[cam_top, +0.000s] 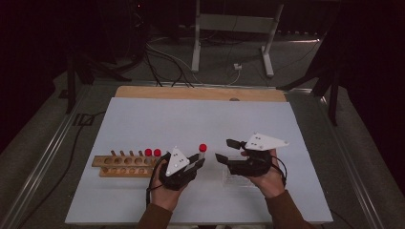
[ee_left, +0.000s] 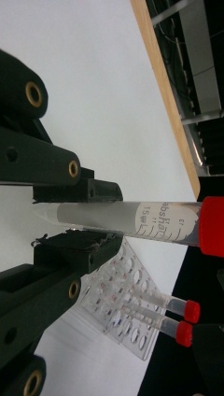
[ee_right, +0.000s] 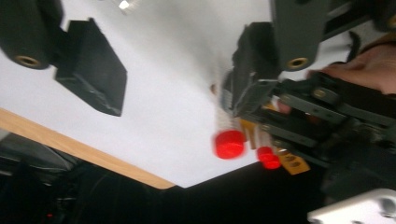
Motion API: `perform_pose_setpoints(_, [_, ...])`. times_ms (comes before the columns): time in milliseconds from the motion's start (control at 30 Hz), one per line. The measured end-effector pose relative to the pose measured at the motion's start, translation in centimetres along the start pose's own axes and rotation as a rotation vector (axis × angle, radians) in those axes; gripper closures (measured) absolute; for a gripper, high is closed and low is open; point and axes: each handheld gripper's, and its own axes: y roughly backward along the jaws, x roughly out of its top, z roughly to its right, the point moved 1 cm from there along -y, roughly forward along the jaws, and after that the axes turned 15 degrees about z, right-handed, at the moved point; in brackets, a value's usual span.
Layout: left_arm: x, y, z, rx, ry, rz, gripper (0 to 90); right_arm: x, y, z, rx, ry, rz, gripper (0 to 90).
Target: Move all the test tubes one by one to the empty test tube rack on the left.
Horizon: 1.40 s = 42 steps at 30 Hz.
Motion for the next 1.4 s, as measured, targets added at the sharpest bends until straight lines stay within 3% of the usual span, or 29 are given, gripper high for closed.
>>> perform_pose_setpoints(367, [0.6,2.1,-1.3,0.022,0.028,0.026,76.3,-0.5,1.7,2.2,-0.133,0.007,-0.006,14.7])
perform_pose_setpoints(733, [1.2,4.3,-2.6,0.027,0.038,0.045,76.2,-0.6,3.4,4.2,-0.199,0.000,0.004,3.9])
perform_pose_setpoints(1067, [1.7,6.5,-3.8,0.042,0.041,0.061,76.2,-0.7,5.1,5.4,-0.258,-0.017,0.018,0.0])
perform_pose_setpoints(1400, [2.1,9.0,-5.3,0.071,0.047,0.080,76.2,-0.7,6.4,6.2,-0.286,-0.027,0.039,0.0])
